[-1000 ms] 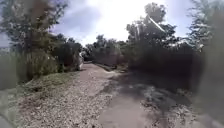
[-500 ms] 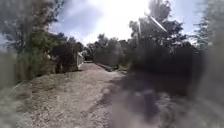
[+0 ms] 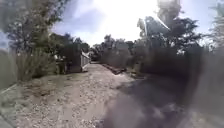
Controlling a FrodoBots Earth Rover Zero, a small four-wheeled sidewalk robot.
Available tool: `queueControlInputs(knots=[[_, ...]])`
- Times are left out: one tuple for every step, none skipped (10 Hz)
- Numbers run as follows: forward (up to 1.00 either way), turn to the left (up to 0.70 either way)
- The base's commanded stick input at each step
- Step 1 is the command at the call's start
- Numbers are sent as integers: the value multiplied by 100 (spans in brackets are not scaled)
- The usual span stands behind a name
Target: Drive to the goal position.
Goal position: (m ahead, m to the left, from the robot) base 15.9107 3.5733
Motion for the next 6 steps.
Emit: queueControlInputs(knots=[[85, 0], [85, 0], [85, 0], [85, 0], [85, 0], [85, 0]])
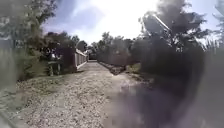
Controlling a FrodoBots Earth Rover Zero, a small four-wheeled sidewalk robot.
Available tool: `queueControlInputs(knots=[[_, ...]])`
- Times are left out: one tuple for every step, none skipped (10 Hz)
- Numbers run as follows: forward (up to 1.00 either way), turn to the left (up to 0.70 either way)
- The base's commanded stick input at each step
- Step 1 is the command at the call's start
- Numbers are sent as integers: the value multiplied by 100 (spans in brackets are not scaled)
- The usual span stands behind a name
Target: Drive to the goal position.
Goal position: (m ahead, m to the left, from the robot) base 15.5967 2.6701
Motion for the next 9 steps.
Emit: queueControlInputs(knots=[[85, 0], [85, 12], [85, 34], [85, 29], [85, 9], [85, 0], [85, 0], [85, 0], [85, 2]])
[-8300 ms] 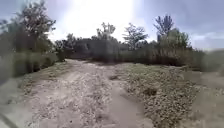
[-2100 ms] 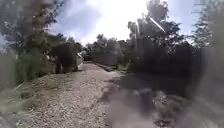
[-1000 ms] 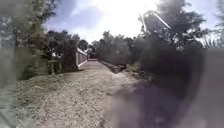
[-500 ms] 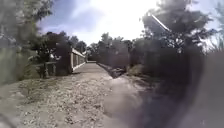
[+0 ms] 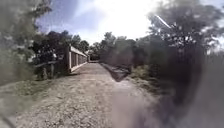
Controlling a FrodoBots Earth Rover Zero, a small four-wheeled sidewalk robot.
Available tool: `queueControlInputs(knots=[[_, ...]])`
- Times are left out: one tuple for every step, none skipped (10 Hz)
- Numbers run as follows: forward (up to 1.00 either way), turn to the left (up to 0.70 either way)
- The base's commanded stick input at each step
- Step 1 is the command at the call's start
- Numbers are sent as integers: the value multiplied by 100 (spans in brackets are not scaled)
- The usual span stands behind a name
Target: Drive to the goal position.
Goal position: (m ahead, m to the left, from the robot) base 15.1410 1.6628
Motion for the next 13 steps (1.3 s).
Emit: queueControlInputs(knots=[[85, 8], [85, 28], [85, 6], [85, 0], [85, 0], [85, 0], [85, 0], [85, 0], [85, 0], [85, 0], [85, 0], [85, 0], [85, 0]])
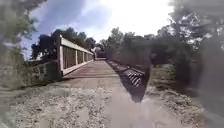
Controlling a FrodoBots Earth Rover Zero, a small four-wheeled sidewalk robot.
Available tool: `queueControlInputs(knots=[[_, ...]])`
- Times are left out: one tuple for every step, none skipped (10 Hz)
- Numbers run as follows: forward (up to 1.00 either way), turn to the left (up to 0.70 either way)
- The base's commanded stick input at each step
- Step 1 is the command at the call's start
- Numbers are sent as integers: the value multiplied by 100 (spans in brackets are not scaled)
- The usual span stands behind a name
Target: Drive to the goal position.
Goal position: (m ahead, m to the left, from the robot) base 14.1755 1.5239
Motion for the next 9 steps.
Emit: queueControlInputs(knots=[[85, 0], [85, 0], [85, 0], [85, 0], [85, 0], [85, 0], [85, 1], [85, 25], [85, 7]])
